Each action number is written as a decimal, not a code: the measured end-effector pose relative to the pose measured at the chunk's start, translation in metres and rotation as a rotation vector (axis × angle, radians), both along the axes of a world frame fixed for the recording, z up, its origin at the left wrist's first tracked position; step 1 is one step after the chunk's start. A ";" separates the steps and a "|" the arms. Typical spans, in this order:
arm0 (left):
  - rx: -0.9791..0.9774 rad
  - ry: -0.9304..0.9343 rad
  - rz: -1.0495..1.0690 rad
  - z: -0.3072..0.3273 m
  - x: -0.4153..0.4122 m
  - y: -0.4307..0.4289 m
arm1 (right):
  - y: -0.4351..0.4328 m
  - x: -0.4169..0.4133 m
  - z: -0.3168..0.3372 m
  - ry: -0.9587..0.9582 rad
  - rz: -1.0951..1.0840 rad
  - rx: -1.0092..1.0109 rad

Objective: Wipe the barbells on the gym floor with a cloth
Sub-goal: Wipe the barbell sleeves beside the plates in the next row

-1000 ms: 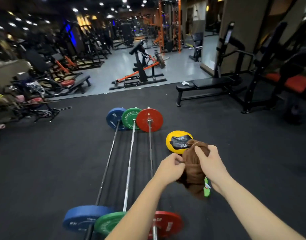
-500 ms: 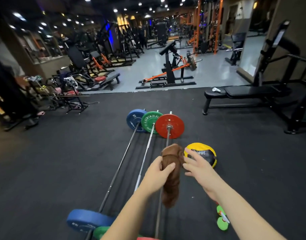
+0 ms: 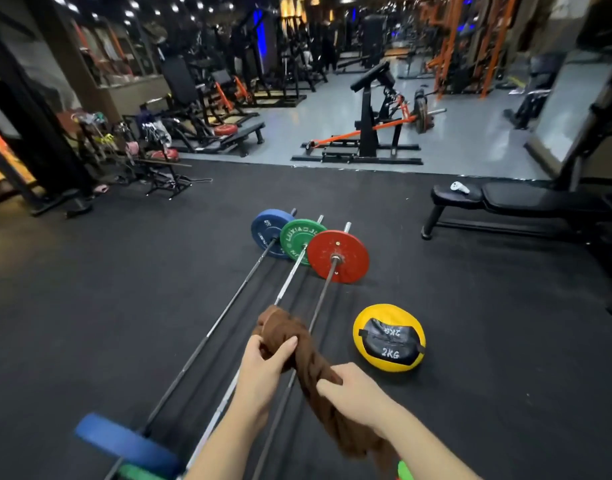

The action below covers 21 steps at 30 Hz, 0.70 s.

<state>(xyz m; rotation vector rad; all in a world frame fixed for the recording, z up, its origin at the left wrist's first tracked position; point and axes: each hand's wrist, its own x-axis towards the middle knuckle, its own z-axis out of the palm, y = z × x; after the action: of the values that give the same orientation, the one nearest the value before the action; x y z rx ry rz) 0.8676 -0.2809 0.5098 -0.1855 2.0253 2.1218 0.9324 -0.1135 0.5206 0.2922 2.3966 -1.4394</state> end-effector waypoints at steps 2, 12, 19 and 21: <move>0.009 -0.049 0.080 -0.012 -0.005 0.008 | 0.013 -0.015 -0.002 -0.007 0.001 -0.029; -0.285 -0.209 0.151 -0.055 -0.061 -0.062 | -0.007 -0.110 -0.045 -0.074 -0.098 -0.058; -0.587 -0.168 -0.008 -0.075 -0.119 -0.079 | 0.002 -0.177 -0.071 -0.041 -0.234 -0.024; -0.610 -0.167 -0.018 -0.079 -0.136 -0.073 | 0.010 -0.195 -0.073 -0.006 -0.265 -0.008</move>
<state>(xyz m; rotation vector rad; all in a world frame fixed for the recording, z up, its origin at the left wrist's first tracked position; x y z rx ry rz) 0.7317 -0.3536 0.4307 -0.4126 2.4830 1.3606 0.7371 -0.1035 0.4478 0.6314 2.4181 -1.5537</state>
